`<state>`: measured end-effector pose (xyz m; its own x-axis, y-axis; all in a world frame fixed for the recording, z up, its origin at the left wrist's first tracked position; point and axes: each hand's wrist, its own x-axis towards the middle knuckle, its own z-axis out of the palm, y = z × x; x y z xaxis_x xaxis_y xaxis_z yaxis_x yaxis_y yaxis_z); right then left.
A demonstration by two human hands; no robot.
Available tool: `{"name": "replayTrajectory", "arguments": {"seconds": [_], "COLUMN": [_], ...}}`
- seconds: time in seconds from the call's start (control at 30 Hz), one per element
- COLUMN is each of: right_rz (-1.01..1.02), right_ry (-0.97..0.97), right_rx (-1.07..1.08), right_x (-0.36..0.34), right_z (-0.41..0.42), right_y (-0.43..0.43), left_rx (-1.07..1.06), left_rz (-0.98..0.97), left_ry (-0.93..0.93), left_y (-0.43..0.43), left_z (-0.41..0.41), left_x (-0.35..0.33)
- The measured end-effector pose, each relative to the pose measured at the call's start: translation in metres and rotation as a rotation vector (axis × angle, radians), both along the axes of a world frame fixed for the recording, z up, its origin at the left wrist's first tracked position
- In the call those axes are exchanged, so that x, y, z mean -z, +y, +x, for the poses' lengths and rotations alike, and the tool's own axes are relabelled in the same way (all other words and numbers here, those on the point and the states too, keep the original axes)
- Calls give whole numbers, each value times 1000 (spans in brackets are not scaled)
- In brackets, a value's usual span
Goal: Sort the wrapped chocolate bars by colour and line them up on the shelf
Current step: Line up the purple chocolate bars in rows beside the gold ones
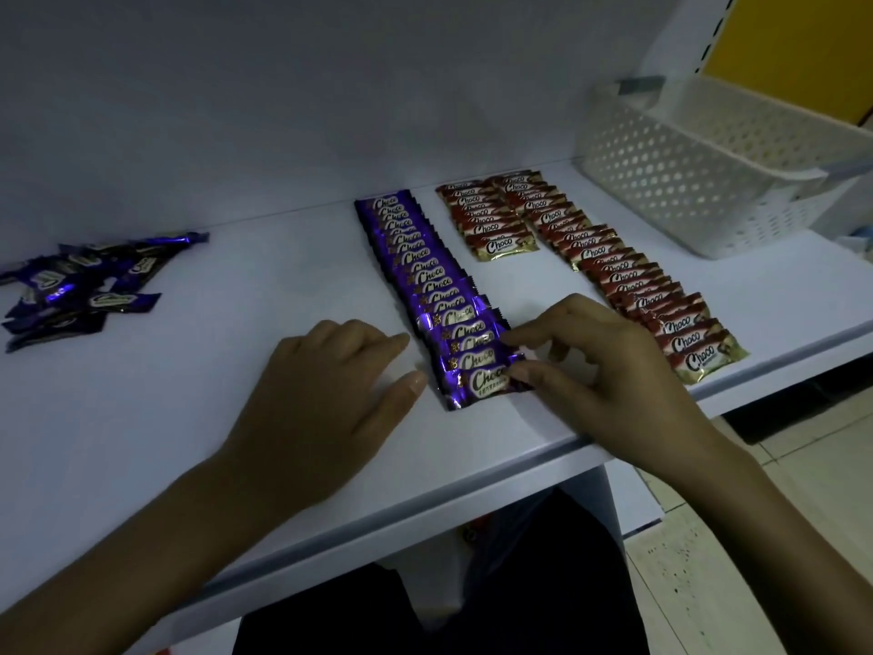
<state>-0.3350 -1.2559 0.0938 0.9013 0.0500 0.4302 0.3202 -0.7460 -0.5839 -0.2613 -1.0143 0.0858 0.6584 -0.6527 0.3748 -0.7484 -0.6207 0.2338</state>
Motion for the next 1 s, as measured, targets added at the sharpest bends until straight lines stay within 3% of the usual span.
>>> {"name": "replayTrajectory", "arguments": {"seconds": [0.2, 0.77, 1.0], "right_rz": [-161, -230, -330], "right_ry": [-18, -80, -111], "right_rx": [215, 225, 188], "right_x": [13, 22, 3], "right_z": [-5, 2, 12], "right_y": [-9, 3, 14], "left_rx": [-143, -211, -282], "left_rz": [237, 241, 317], "left_ry": [-134, -149, -155], "left_y": [-9, -37, -5], "left_z": [-35, -53, -13], "left_x": [-1, 3, -9]}}
